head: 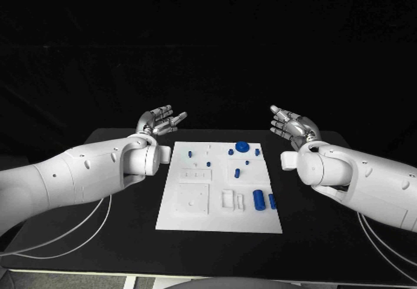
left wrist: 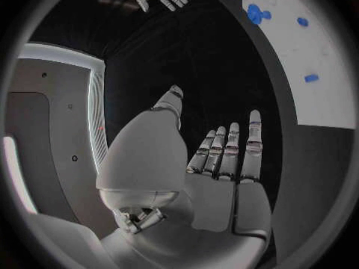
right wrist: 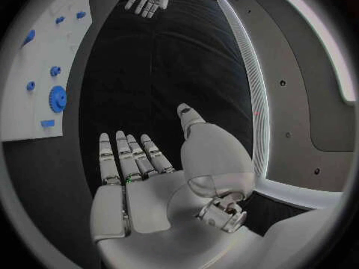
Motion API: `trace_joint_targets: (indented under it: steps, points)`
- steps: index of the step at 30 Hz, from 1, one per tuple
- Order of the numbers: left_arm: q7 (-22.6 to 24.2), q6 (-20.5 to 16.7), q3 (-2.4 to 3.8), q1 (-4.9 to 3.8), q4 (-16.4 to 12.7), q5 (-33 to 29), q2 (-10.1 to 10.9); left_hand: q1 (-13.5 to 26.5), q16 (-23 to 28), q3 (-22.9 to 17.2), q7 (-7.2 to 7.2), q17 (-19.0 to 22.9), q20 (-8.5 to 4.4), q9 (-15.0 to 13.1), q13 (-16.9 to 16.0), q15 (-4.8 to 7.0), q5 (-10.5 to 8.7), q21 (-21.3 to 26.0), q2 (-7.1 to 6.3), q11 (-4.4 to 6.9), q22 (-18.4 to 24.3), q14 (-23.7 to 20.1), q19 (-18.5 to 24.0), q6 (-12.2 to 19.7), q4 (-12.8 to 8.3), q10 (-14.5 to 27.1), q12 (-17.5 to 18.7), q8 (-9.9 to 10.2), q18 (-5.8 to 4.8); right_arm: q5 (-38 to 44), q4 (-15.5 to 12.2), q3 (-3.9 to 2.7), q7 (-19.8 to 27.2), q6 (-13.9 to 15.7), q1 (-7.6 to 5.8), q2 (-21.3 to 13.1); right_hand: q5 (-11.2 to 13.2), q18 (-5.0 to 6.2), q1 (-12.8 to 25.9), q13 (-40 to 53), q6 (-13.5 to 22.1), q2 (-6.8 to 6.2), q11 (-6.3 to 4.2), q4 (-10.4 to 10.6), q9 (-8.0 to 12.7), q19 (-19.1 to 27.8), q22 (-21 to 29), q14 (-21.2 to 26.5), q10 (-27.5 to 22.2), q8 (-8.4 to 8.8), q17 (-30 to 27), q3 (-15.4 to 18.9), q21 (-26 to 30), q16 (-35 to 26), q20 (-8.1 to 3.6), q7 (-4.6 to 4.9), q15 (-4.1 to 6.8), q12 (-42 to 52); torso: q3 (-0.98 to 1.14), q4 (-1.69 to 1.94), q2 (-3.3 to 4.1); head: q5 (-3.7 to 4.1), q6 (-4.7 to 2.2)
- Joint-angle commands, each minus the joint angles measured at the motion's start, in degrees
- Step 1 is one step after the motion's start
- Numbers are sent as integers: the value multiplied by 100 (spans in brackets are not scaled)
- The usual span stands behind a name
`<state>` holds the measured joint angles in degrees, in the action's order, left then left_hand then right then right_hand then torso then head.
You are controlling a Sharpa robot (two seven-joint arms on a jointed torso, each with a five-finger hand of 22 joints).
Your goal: Assemble the parts on the task board
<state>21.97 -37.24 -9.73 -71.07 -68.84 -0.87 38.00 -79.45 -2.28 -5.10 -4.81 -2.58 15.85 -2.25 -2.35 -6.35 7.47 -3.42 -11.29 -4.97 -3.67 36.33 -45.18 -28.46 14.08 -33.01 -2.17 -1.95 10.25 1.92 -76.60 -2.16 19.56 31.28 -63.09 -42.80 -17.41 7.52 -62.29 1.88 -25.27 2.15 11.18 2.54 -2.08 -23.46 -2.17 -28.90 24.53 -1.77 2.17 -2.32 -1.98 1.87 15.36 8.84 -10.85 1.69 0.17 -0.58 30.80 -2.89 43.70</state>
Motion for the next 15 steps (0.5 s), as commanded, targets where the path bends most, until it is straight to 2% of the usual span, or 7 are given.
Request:
trace_joint_targets:
  steps: [1,3,4,6,11,12,15]
  points:
    - [-562,713,-131,-186,382,-97,-132,-339,-44,-16,-31,-15,63,-15,-14,-15,44,-36,-46,-14,-18,175,-194,-156,85,-163,-32,-41,152,385,294,-40,-825,-1352,-63,51,-55,49,-369,20,-190,26,76,-115,-17,-179,-17,-266,207,-49,20,-18,-32,49,7,181,-66,39,1,-8,-5,-12,35]
    - [-647,806,-206,-273,550,-108,-187,-337,-44,-19,-35,-16,64,-15,-15,-16,39,-37,-39,-19,-18,185,-199,-169,83,-180,-34,-42,154,437,431,-62,-976,-1578,-94,72,-48,32,-422,22,-224,22,80,-176,-18,-215,-20,-327,254,-51,24,-18,-34,52,-10,185,-72,41,1,-8,-5,-12,35]
    - [-683,846,-237,-309,621,-113,-210,-337,-44,-19,-35,-16,64,-15,-15,-16,39,-37,-39,-19,-18,185,-199,-169,83,-180,-34,-42,154,460,493,-72,-1044,-1680,-107,81,-42,-10,-447,23,-239,34,85,-244,-19,-246,-21,-372,273,-52,26,4,-35,55,-40,187,-76,42,1,-8,-5,-12,35]
    - [-727,894,-276,-354,708,-119,-238,-337,-44,-18,-41,-16,64,-16,-15,-14,39,-37,-38,-21,-19,204,-202,-180,77,-197,-34,-43,155,492,579,-86,-1138,-1821,-126,93,-37,-44,-486,24,-253,37,91,-308,-20,-286,-23,-411,300,-53,28,14,-38,57,-66,192,-82,43,1,-8,-5,-12,35]
    - [-756,926,-301,-383,765,-123,-257,-299,-49,-40,-86,-22,64,-19,-19,-18,36,-38,13,-50,-19,356,-242,-265,-17,-305,-38,-45,170,533,688,-103,-1258,-2001,-150,110,-36,-103,-662,30,-358,22,106,-525,-25,-437,-31,-604,432,-57,36,-10,-46,65,-125,204,-97,49,1,-8,-5,-12,35]
    - [-734,975,-301,-387,605,-129,-124,-281,-50,-46,-94,-23,63,-20,-21,-20,32,-39,30,-57,-20,383,-252,-291,-47,-339,-39,-45,174,950,944,-103,-1205,-1874,-150,158,-32,-111,-686,32,-388,17,105,-556,-26,-470,-33,-653,467,-59,38,-15,-49,67,-138,203,-98,50,2,-8,-9,-67,-255]
    - [-702,998,-301,-388,583,-129,-107,-218,-58,-76,-154,-31,62,-28,-29,-36,33,-49,130,-110,-25,600,-334,-475,-206,-554,-48,-55,201,1148,993,-103,-1183,-1835,-150,175,-34,-137,-739,35,-465,15,109,-639,-30,-539,-38,-756,552,-64,43,-30,-54,72,-165,202,-101,54,3,-8,-6,-55,-288]
